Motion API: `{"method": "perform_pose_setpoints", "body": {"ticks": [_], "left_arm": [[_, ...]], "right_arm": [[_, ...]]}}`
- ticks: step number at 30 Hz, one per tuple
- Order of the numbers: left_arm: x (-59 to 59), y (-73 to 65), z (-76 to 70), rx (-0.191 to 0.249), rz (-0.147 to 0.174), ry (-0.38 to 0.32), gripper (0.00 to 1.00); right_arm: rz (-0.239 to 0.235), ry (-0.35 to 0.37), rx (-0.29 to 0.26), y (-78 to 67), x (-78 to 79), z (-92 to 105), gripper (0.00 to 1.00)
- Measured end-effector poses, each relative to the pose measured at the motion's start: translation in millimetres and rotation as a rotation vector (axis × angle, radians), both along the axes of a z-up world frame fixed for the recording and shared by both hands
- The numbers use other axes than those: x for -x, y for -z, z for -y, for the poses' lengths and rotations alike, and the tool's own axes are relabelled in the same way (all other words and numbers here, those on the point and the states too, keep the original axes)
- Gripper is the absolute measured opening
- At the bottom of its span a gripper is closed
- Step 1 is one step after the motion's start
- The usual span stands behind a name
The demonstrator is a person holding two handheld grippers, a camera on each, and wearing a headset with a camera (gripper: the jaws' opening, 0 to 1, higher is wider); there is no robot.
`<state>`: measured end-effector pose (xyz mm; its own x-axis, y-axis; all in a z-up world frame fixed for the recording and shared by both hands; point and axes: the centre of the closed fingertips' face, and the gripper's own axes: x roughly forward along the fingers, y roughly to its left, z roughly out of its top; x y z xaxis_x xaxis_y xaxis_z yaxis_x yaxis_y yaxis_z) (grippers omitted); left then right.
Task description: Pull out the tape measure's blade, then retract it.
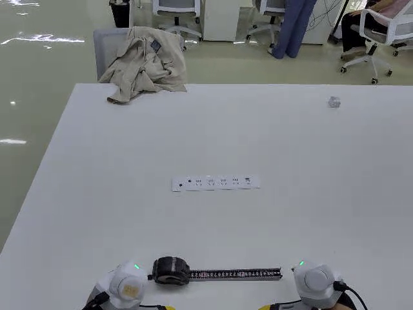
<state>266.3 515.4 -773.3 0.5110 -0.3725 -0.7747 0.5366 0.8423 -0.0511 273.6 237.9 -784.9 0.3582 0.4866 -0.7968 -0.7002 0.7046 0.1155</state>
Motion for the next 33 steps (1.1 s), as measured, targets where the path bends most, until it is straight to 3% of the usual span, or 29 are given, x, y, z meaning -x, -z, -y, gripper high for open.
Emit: {"method": "perform_pose_setpoints", "body": {"ticks": [4, 10, 22, 25, 27, 28, 30, 33], "left_arm": [[2.4, 0.7, 0.3, 0.001, 0.008, -0.036, 1.00], [9.2, 3.1, 2.0, 0.023, -0.014, -0.105, 1.00], [19.1, 2.6, 2.5, 0.027, -0.013, -0.193, 1.00], [22.1, 0.4, -2.3, 0.020, -0.015, -0.227, 1.00], [25.4, 3.0, -8.0, -0.011, -0.029, -0.250, 1.00], [27.1, 4.5, -10.4, -0.029, -0.030, -0.254, 1.00], [30.4, 2.1, -11.0, -0.028, -0.032, -0.270, 1.00], [33.9, 2.3, -12.8, -0.023, -0.037, -0.296, 1.00]], "right_arm": [[-0.004, 0.012, -0.011, -1.0, 5.8, -2.1, 0.97], [-0.018, 0.025, -0.017, 0.3, 17.2, -5.1, 0.98], [0.006, 0.056, -0.016, -7.6, 26.4, -9.8, 0.99], [0.008, 0.063, -0.018, -9.4, 29.5, -12.0, 0.99], [0.008, 0.074, -0.014, -11.7, 31.3, -13.0, 0.99], [0.006, 0.071, 0.022, -9.8, 33.7, -10.3, 0.99], [0.008, 0.087, -0.013, -14.4, 35.8, -18.3, 0.99], [0.012, 0.094, -0.014, -15.9, 39.4, -23.1, 0.99]]}}
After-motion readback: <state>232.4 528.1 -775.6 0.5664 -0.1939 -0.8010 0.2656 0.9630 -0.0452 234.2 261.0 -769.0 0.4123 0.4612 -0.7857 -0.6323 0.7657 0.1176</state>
